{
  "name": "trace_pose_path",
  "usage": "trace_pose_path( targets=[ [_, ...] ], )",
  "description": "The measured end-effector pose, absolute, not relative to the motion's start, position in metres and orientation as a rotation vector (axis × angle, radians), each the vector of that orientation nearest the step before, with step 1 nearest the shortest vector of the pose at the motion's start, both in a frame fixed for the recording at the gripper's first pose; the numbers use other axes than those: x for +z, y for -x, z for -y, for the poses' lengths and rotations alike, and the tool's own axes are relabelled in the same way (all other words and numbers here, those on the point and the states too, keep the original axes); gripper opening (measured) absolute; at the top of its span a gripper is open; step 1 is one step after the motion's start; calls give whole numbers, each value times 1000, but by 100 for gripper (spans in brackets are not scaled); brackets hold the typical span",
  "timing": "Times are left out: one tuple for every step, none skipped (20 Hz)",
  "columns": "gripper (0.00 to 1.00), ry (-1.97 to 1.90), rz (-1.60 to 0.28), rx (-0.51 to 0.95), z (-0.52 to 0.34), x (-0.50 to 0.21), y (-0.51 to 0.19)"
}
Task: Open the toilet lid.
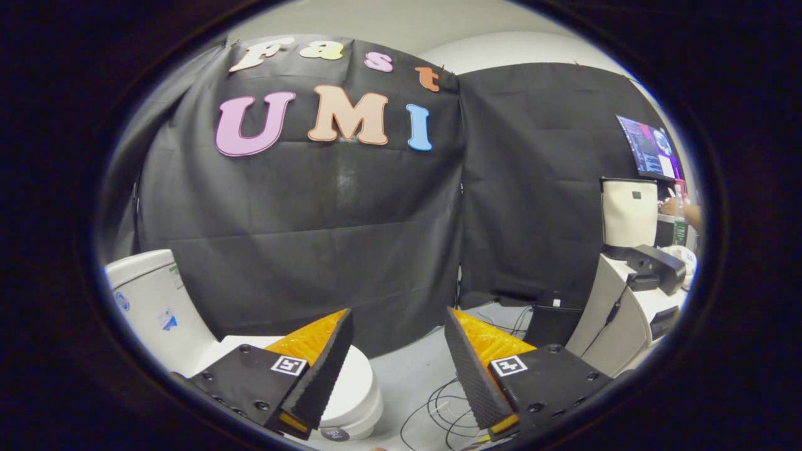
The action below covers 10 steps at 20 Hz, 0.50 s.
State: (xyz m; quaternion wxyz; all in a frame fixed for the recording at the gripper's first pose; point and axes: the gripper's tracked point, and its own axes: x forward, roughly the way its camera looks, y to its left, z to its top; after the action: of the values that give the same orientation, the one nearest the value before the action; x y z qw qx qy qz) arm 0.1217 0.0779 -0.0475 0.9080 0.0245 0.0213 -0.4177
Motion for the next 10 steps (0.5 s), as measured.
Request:
trace_pose_path(
  targets=[
    [91,-52,-43,-862,-78,-47,-122],
    [91,-55,-42,-861,-78,-48,-122],
    [91,-58,-41,-859,-79,-47,-122],
    [91,-60,-42,-858,-79,-48,-122],
    [91,-60,-42,-858,-79,-48,-122],
    [91,-62,-39,-852,-79,-47,-123],
    [91,-66,-34,-847,-80,-47,-124],
    [91,-70,-30,-844,-81,-47,-125],
    [91,-74,-29,-842,-81,-48,-125],
    [91,-77,-29,-841,-81,-48,-127]
  ],
)
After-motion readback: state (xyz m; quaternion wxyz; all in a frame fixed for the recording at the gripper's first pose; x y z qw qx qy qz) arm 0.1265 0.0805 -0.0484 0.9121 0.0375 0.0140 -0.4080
